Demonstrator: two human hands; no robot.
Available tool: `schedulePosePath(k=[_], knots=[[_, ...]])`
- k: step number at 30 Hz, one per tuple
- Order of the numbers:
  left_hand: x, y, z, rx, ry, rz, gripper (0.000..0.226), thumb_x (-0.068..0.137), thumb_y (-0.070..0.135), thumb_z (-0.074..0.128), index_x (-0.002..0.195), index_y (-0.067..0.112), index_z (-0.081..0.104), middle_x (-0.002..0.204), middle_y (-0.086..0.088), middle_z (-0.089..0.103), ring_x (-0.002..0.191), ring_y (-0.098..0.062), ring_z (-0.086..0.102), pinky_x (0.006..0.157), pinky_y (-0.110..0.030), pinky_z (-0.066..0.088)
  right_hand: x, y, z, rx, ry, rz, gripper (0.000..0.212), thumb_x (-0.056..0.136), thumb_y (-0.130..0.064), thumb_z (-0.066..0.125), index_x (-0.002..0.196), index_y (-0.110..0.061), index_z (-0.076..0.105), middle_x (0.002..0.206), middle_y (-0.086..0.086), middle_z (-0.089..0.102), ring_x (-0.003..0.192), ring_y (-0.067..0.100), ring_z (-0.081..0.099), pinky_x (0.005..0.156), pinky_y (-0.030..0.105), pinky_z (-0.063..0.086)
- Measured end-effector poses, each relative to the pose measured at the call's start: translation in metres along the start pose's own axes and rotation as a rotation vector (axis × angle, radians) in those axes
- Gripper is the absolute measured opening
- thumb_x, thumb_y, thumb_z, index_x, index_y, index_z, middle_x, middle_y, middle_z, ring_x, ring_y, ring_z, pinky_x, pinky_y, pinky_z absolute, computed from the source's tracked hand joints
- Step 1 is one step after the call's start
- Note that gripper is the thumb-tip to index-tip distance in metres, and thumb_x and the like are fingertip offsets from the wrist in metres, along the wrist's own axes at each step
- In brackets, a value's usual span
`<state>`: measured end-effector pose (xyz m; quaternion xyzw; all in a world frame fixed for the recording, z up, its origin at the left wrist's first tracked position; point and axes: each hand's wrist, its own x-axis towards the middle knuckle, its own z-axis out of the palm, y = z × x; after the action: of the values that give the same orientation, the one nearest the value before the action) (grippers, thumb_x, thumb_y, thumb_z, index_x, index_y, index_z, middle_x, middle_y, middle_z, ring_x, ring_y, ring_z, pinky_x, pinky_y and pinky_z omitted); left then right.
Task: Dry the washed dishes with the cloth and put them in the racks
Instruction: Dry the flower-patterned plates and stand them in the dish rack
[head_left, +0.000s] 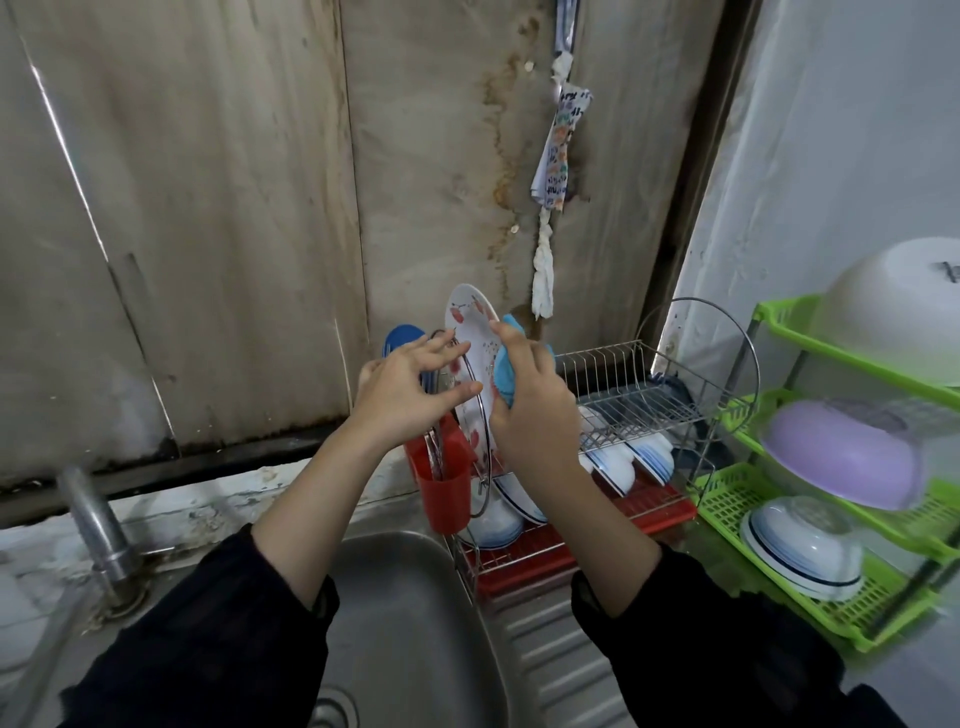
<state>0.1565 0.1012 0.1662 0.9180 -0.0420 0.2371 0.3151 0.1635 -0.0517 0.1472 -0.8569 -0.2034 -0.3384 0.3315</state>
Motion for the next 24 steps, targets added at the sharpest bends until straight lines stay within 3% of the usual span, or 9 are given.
schedulePosePath(k=[4, 7, 10, 13, 18, 21, 24], knots=[[0.003, 0.0, -0.002, -0.024, 0.001, 0.007, 0.054, 0.08, 0.053, 0.071, 0.131, 0.043, 0.054, 0.149, 0.02, 0.04, 0.141, -0.004, 0.03, 0.117, -0.049, 0.021, 0.001, 0.006, -0.001, 0.121, 0.004, -0.067, 0.066, 0.085, -0.01, 0.066, 0.142, -0.032, 0.043, 0.116, 0.005, 0.059, 0.081, 0.023, 0.062, 0.062, 0.038, 0.055], [0.001, 0.002, -0.002, 0.0, 0.007, 0.005, 0.056, 0.081, 0.052, 0.069, 0.133, 0.041, 0.052, 0.15, 0.019, 0.038, 0.143, -0.006, 0.028, 0.117, -0.045, 0.019, 0.001, 0.01, -0.005, 0.303, -0.029, -0.01, 0.057, 0.089, -0.013, 0.066, 0.141, -0.03, 0.048, 0.119, 0.003, 0.061, 0.096, 0.018, 0.062, 0.078, 0.033, 0.055], [-0.007, 0.003, 0.001, 0.063, 0.054, 0.019, 0.059, 0.083, 0.055, 0.064, 0.138, 0.042, 0.046, 0.151, 0.018, 0.037, 0.145, -0.009, 0.023, 0.117, -0.046, 0.018, -0.002, 0.012, -0.008, 0.398, -0.087, -0.019, 0.055, 0.09, -0.014, 0.067, 0.14, -0.027, 0.049, 0.13, 0.001, 0.057, 0.114, 0.01, 0.055, 0.094, 0.02, 0.044], [-0.015, 0.001, 0.005, 0.079, 0.041, 0.017, 0.057, 0.089, 0.051, 0.059, 0.142, 0.043, 0.039, 0.155, 0.018, 0.029, 0.148, -0.012, 0.015, 0.116, -0.047, 0.016, -0.008, 0.012, -0.008, 0.39, -0.149, -0.069, 0.052, 0.093, -0.018, 0.064, 0.141, -0.029, 0.047, 0.131, -0.001, 0.055, 0.115, 0.006, 0.05, 0.091, 0.006, 0.034], [-0.03, -0.001, 0.001, 0.096, 0.067, -0.06, 0.057, 0.093, 0.048, 0.054, 0.146, 0.039, 0.035, 0.158, 0.014, 0.023, 0.149, -0.011, 0.011, 0.118, -0.051, 0.015, -0.014, 0.011, -0.012, 0.405, -0.184, -0.085, 0.053, 0.092, -0.011, 0.062, 0.141, -0.026, 0.047, 0.134, -0.003, 0.052, 0.117, 0.005, 0.047, 0.092, -0.001, 0.029], [-0.042, 0.002, -0.004, 0.126, 0.112, -0.079, 0.059, 0.093, 0.048, 0.054, 0.147, 0.035, 0.035, 0.158, 0.012, 0.023, 0.148, -0.01, 0.012, 0.118, -0.05, 0.015, -0.019, 0.011, -0.017, 0.381, -0.178, -0.067, 0.055, 0.093, -0.011, 0.061, 0.142, -0.03, 0.044, 0.136, -0.003, 0.052, 0.117, 0.007, 0.049, 0.092, 0.007, 0.037], [-0.059, 0.009, -0.009, 0.203, 0.116, -0.082, 0.06, 0.092, 0.052, 0.053, 0.148, 0.036, 0.035, 0.159, 0.01, 0.021, 0.149, -0.01, 0.011, 0.116, -0.045, 0.011, -0.031, 0.006, -0.023, 0.299, -0.15, -0.092, 0.059, 0.091, -0.011, 0.06, 0.144, -0.031, 0.042, 0.135, -0.001, 0.051, 0.111, 0.017, 0.053, 0.088, 0.033, 0.051]])
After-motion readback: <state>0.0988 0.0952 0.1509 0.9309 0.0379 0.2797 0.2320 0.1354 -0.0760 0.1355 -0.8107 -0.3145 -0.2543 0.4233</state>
